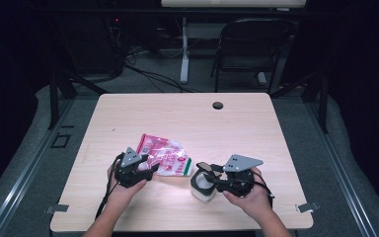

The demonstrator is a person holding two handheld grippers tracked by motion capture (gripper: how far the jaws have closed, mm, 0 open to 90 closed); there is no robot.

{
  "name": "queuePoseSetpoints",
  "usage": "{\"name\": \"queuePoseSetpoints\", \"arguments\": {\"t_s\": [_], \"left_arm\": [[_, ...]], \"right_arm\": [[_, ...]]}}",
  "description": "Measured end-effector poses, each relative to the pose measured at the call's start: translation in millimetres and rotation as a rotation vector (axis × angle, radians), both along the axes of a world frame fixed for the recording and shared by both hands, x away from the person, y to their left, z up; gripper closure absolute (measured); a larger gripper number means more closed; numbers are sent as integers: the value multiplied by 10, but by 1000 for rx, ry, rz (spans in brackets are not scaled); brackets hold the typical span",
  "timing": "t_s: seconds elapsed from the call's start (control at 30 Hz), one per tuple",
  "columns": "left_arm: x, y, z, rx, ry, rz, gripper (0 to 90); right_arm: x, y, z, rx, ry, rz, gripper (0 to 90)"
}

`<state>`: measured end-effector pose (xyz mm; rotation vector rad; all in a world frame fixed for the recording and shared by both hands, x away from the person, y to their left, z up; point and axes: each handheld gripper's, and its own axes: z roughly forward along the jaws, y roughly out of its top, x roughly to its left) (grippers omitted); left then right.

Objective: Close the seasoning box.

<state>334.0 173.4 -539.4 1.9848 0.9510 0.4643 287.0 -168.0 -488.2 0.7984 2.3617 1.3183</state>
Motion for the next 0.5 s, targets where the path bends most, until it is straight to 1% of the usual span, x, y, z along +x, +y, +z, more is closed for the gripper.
{"name": "queuePoseSetpoints", "arguments": {"t_s": [0.5], "left_arm": [[0, 4, 2, 0, -1, 3, 431]], "right_arm": [[-12, 18, -1, -9, -3, 5, 590]]}}
